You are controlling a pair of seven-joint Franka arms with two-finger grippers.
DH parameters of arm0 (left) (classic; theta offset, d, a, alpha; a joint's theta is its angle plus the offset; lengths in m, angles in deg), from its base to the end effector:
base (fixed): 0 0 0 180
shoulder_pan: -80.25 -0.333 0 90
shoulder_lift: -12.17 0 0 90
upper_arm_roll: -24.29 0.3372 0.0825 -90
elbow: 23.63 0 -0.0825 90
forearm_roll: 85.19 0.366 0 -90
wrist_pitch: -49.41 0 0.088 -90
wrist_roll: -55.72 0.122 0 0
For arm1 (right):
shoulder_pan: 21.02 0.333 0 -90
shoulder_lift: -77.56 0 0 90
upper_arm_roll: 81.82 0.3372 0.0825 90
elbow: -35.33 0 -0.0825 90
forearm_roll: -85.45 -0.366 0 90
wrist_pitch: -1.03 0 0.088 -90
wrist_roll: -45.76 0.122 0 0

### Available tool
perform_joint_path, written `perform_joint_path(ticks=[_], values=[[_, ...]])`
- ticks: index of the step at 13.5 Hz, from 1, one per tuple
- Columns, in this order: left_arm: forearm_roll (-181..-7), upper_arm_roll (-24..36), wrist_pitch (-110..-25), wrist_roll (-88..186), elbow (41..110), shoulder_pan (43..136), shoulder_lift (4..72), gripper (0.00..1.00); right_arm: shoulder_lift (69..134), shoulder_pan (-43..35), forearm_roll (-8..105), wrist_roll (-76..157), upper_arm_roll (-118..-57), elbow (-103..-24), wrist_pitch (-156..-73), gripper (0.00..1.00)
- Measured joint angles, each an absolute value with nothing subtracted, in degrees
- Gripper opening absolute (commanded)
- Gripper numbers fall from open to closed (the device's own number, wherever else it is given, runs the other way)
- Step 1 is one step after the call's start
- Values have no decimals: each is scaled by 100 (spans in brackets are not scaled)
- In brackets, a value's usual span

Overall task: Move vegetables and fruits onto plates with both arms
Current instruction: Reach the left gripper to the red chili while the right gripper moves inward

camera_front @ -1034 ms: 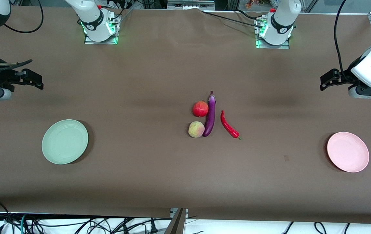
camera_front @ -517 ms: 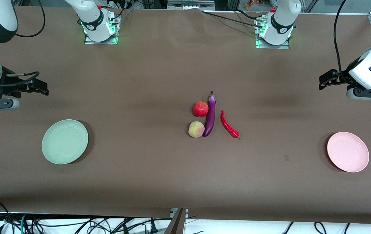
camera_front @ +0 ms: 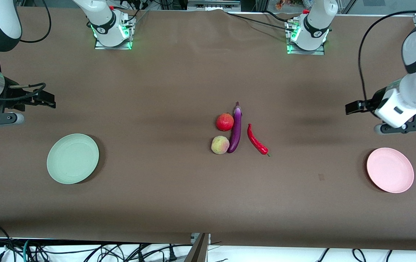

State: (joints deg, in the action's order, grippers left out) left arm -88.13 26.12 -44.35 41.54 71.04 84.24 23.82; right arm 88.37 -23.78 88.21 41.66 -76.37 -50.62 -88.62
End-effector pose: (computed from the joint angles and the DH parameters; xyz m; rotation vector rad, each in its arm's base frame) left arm 0.5820 -0.0293 0.4849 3.0910 0.3396 -0.3483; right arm 0.5893 0.0168 0.5561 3.1013 0.1872 -0.1922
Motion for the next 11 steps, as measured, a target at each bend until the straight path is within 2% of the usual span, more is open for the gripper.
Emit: perform_joint_path(ticks=[6, 11], values=[[-9185, 2541, -5770, 2036, 7063, 9257, 3462, 100, 9068, -2274, 8789, 4333, -7557, -5062, -9159, 100], [-9185, 2522, -7054, 580, 7056, 10250, 4324, 100, 9680, -1428, 8770, 5948, -7485, -5070, -9870, 100]])
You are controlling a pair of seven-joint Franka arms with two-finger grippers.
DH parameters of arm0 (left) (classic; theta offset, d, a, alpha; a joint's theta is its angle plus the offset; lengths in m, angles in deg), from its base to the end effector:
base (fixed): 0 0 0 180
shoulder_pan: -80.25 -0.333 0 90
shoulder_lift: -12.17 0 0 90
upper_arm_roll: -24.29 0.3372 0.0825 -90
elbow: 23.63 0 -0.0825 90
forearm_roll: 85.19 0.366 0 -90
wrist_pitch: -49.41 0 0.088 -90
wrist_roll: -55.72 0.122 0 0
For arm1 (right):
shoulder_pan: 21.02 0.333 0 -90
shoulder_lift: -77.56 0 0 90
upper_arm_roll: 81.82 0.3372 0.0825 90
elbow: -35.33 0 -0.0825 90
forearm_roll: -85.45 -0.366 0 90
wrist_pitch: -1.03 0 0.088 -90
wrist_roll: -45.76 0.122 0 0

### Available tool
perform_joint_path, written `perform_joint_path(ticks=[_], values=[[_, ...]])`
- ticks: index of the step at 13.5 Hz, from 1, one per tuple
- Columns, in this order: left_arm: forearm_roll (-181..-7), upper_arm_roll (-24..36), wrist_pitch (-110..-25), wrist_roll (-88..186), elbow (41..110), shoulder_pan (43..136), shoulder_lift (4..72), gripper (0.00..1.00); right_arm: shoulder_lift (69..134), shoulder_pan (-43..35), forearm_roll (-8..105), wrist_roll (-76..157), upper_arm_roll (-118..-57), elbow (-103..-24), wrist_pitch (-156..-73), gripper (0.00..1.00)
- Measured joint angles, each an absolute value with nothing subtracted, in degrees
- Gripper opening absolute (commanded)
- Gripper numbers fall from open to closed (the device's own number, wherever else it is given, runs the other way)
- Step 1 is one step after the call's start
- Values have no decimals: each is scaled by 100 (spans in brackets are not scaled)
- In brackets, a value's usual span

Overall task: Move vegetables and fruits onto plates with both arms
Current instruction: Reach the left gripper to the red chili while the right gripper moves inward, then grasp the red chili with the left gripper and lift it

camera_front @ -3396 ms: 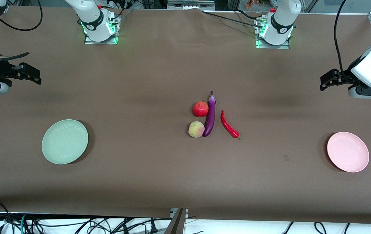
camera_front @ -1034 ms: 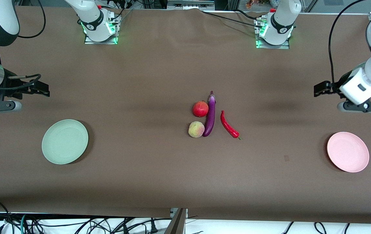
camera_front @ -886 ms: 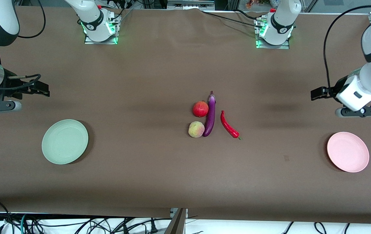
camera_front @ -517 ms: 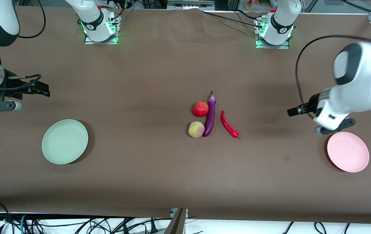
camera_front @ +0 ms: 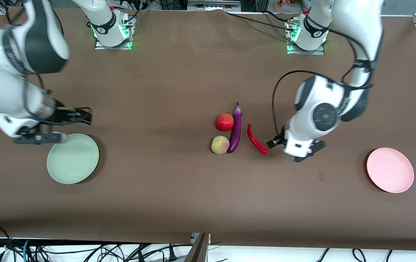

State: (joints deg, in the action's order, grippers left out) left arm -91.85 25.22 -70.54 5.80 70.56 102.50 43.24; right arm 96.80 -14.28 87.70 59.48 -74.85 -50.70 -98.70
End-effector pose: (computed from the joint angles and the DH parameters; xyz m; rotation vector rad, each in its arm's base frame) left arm 0.6189 -0.2507 0.3060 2.9950 0.8612 -0.1984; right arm 0.6244 0.1376 0.4787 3.1178 0.0054 -0.1434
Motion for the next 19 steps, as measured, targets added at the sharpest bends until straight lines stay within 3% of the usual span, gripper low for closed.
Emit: perform_joint_path(ticks=[1, 5, 6, 7, 12, 16, 19], values=[[-9185, 2526, -7294, 428, 7058, 10353, 4482, 100, 9827, -1251, 8730, 6260, -7483, -5072, -10018, 100], [-9185, 2532, -8114, 277, 7133, 10521, 4991, 81, 10350, -1013, 8261, 6728, -7485, -5070, -10565, 100], [-9185, 2533, -8278, 270, 7155, 10553, 5072, 67, 10446, -1005, 8121, 6779, -7486, -5070, -10704, 100], [-9185, 2534, -8423, 266, 7180, 10582, 5146, 63, 10533, -967, 8029, 6933, -7486, -5068, -10872, 100], [-9185, 2539, -8607, 260, 7285, 10633, 5328, 0, 10956, -291, 7953, 8431, -7472, -5067, -12048, 100], [-9177, 2630, -8479, 261, 7270, 10628, 5273, 0, 11277, 555, 7953, 9590, -7444, -5066, -12692, 100], [-8536, 3006, -7657, 377, 7172, 10593, 4947, 0, 11499, 1175, 7953, 10063, -7447, -5066, -12882, 100]])
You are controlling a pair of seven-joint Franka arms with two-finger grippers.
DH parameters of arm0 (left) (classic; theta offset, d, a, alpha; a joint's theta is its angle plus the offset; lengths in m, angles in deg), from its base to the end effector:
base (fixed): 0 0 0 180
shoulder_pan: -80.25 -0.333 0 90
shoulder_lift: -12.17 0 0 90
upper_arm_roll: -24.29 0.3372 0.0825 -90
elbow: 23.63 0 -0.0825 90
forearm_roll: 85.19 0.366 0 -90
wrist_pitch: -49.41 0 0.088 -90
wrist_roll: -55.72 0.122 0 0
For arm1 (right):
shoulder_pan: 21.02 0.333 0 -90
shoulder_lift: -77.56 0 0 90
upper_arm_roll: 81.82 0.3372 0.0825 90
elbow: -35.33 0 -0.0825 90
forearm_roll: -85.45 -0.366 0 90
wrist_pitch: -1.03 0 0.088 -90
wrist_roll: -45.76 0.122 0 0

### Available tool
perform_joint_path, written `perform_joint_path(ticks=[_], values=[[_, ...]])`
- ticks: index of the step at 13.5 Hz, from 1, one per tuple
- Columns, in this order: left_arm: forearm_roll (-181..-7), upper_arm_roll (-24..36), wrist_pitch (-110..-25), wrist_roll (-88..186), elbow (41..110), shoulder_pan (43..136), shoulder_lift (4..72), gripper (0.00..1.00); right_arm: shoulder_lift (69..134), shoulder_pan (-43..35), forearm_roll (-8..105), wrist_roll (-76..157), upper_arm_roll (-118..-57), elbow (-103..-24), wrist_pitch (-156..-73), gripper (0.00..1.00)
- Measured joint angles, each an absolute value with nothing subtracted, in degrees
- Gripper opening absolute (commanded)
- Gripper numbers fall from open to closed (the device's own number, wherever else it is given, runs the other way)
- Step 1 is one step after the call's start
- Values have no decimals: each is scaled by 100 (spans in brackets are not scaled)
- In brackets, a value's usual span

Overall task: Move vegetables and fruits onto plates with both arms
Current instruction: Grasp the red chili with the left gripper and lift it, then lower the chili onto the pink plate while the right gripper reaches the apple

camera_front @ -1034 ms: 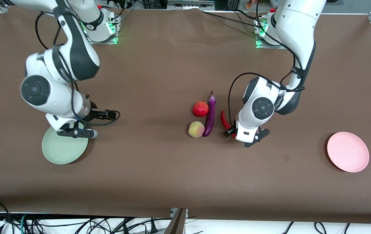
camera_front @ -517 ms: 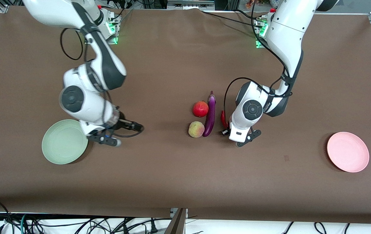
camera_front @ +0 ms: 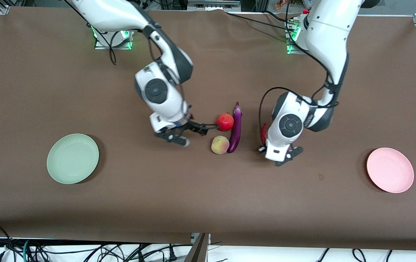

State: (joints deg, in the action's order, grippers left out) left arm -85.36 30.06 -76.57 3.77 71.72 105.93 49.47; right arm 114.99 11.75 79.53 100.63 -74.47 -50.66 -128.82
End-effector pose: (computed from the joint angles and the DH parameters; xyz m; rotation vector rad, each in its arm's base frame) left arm 0.6259 -0.2350 0.2344 -2.9143 -0.8129 0.0858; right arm 0.5611 0.4555 0.3099 -2.9031 0.5131 0.0580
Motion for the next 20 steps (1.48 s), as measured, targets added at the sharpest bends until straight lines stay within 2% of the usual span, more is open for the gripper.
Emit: perform_joint_path(ticks=[3, 8, 11, 16, 19, 20], values=[[-8208, 3326, -7114, 1567, 7149, 10225, 4508, 0, 11625, 1466, 7953, 10226, -7446, -5063, -12971, 100], [-7993, 3441, -7112, 4917, 7120, 8707, 4357, 0, 11951, 2044, 7953, 10551, -7452, -5063, -13521, 100], [-7080, 3436, -7692, 5920, 7040, 8104, 4496, 0, 12096, 2182, 7954, 10605, -7459, -5060, -13595, 100], [-6940, 3429, -8895, 7711, 6964, 7455, 5019, 1, 12240, 2285, 7955, 10607, -7464, -5059, -13821, 100], [-6941, 3411, -9134, 8017, 6936, 7322, 5238, 3, 12308, 2317, 7955, 10607, -7469, -5059, -13948, 100], [-6941, 3401, -9194, 8028, 6934, 7299, 5295, 6, 12330, 2324, 7956, 10607, -7478, -5059, -13965, 100]])
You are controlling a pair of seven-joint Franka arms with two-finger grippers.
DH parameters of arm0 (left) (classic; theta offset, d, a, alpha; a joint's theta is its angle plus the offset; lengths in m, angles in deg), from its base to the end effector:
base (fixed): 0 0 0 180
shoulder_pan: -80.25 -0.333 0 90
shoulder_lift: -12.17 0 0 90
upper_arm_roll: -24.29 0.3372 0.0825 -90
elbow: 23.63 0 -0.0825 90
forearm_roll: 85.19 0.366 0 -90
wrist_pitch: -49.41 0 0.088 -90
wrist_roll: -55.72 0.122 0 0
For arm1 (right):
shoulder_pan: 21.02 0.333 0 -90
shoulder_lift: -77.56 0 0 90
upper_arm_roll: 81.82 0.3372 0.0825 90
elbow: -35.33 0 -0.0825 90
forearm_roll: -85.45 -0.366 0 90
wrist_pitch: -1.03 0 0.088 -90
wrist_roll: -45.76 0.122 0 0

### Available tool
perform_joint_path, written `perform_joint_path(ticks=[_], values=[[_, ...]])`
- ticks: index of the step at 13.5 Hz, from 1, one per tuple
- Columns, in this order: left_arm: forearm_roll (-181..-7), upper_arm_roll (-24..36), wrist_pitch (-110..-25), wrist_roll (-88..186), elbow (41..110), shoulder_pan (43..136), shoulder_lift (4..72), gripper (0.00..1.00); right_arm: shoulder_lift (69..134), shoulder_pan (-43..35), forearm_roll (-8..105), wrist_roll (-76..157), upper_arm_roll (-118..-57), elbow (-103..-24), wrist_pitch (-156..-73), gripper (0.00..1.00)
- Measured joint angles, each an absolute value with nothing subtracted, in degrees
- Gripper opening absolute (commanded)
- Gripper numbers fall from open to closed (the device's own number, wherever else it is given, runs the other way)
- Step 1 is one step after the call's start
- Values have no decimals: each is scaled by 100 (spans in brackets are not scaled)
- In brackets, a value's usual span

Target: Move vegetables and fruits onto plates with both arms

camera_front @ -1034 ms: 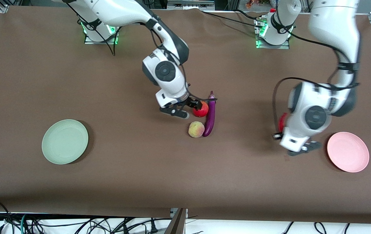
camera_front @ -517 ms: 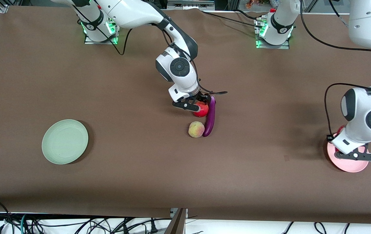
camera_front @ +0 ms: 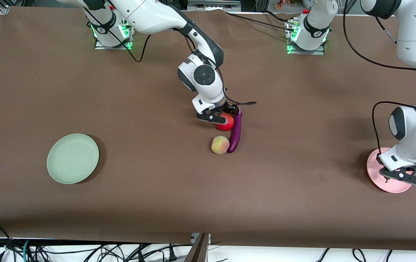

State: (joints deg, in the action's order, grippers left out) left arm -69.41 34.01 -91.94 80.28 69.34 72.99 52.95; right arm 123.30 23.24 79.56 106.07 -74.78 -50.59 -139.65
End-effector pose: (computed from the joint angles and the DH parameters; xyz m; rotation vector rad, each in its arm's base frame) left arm 0.6822 0.1914 0.2377 -2.7675 0.5399 -0.0296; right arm 0.4717 0.5623 0.2242 -2.8927 0.4013 0.0569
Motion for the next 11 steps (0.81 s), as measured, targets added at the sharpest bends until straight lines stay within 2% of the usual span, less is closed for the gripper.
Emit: perform_joint_path(ticks=[1, 2, 3, 6, 7, 9, 10, 11], values=[[-6942, 3396, -9245, 8035, 6931, 7289, 5338, 12, 12348, 2329, 7961, 10607, -7486, -5059, -13991, 100], [-6958, 3389, -9258, 8036, 6922, 7286, 5366, 47, 12363, 2333, 7969, 10607, -7490, -5059, -14036, 100], [-6986, 3375, -9260, 8036, 6911, 7286, 5384, 97, 12383, 2339, 7972, 10607, -7491, -5059, -14089, 100], [-7274, 3350, -9261, 8045, 6906, 7286, 5390, 100, 12481, 2370, 7972, 10607, -7491, -5059, -14286, 99], [-7303, 3349, -9261, 8049, 6905, 7286, 5390, 100, 12508, 2375, 7973, 10607, -7491, -5059, -14318, 88], [-7310, 3346, -9261, 8049, 6888, 7286, 5390, 100, 12526, 2382, 7973, 10607, -7491, -5058, -14358, 46], [-7314, 3331, -9261, 8049, 6865, 7287, 5389, 100, 12526, 2382, 7973, 10607, -7493, -5055, -14365, 30], [-7327, 3297, -9260, 8049, 6830, 7287, 5386, 100, 12526, 2382, 7973, 10607, -7506, -5043, -14373, 20]])
